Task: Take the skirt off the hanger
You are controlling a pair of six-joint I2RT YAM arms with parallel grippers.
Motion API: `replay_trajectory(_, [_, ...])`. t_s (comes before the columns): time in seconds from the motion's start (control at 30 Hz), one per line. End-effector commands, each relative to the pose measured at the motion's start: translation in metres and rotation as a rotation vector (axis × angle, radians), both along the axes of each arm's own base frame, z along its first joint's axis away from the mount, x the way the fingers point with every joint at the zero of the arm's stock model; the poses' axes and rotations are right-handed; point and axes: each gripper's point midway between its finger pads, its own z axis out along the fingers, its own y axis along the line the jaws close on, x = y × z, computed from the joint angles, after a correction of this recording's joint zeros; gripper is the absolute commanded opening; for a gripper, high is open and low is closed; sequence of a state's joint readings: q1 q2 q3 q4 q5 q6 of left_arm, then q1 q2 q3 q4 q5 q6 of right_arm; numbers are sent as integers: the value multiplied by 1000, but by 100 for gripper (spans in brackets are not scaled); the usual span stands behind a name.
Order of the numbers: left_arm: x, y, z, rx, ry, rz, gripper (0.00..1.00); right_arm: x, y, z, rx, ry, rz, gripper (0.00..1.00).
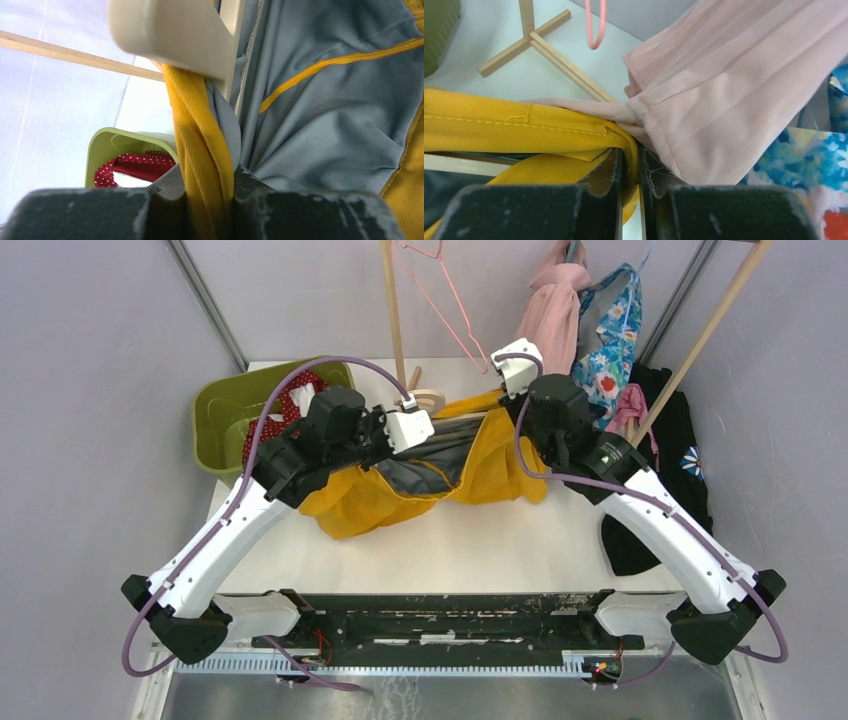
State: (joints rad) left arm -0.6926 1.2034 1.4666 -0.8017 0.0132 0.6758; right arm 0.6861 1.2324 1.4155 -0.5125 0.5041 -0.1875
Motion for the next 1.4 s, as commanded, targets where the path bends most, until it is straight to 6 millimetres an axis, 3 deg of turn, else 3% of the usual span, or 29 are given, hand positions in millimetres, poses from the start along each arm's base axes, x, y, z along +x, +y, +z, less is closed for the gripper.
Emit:
replay_trajectory(0.0, [-22,73,91,-156,-247,224,3,-29,-181,25,-285,10,-746,10])
replay_trajectory(0.03, [-22,73,90,-155,-245,225,3,-26,-172,23,-248,32,-681,11])
replay_trajectory(0.23, [-11,64,88,-168,-216,239,3,-28,-100,23,60,128,-308,54])
replay_trajectory(0.4, [-2,50,86,-181,-178,227,3,-38,-67,46,182,101,-163,58])
replay_trajectory(0.53, [-2,41,94,-221,-169,196,3,-41,-48,38,176,137,-118,58])
replay_trajectory(0.7, [-13,30,104,-255,-173,104,3,-34,-60,-1,37,182,-211,59])
replay_trajectory(0.93, [-44,22,127,-351,-169,-15,3,-17,-84,-12,-129,122,-336,57])
replay_trajectory(1.1, [-50,32,150,-394,-226,7,3,-16,-114,-43,-180,169,-433,53])
replay_trajectory(1.23, [-41,34,144,-370,-220,42,3,-25,-105,-74,-112,234,-382,51])
replay_trajectory(1.37, [-35,22,135,-370,-187,20,3,-39,-82,-87,0,299,-272,47])
